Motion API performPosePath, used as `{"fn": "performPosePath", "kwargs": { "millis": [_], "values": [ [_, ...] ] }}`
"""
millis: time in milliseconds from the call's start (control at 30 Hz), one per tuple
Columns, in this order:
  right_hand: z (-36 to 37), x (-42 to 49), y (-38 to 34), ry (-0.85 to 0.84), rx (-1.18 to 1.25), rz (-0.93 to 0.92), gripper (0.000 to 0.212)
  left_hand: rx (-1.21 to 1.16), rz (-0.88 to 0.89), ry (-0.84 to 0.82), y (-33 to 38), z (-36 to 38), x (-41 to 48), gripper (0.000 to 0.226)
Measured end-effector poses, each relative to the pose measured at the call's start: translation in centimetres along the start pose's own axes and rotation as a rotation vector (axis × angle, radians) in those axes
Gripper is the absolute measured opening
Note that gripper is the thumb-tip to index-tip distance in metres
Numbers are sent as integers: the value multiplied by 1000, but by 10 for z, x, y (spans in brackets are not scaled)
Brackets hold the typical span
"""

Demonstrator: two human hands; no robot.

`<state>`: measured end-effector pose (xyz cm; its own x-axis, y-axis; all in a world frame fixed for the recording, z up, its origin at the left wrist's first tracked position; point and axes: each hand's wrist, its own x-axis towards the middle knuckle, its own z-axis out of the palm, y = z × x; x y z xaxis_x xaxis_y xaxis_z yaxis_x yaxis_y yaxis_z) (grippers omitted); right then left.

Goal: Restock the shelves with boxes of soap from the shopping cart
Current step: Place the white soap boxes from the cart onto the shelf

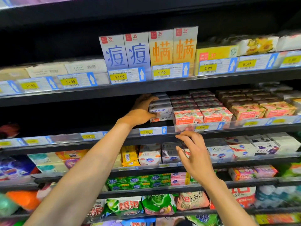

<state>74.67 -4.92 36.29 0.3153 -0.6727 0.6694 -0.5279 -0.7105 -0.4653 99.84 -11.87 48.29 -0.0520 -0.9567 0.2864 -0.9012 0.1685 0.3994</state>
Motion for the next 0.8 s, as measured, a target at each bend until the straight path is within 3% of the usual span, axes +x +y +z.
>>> {"fn": "performPosePath", "kwargs": {
  "millis": [100,467,700,800],
  "values": [
    [2,0,0,-2,-27,1,34,-40,-7,-121,-5,2,2,80],
    [6,-4,-1,-71,-264,-19,57,-19,-16,-163,-8,5,2,80],
    [-20,-10,-20,-153,-457,-34,60,78,-27,-41,10,-8,-46,53],
    [-43,-24,-34,-176,-478,13,57,170,144,84,33,-6,-88,49]
  ]
}}
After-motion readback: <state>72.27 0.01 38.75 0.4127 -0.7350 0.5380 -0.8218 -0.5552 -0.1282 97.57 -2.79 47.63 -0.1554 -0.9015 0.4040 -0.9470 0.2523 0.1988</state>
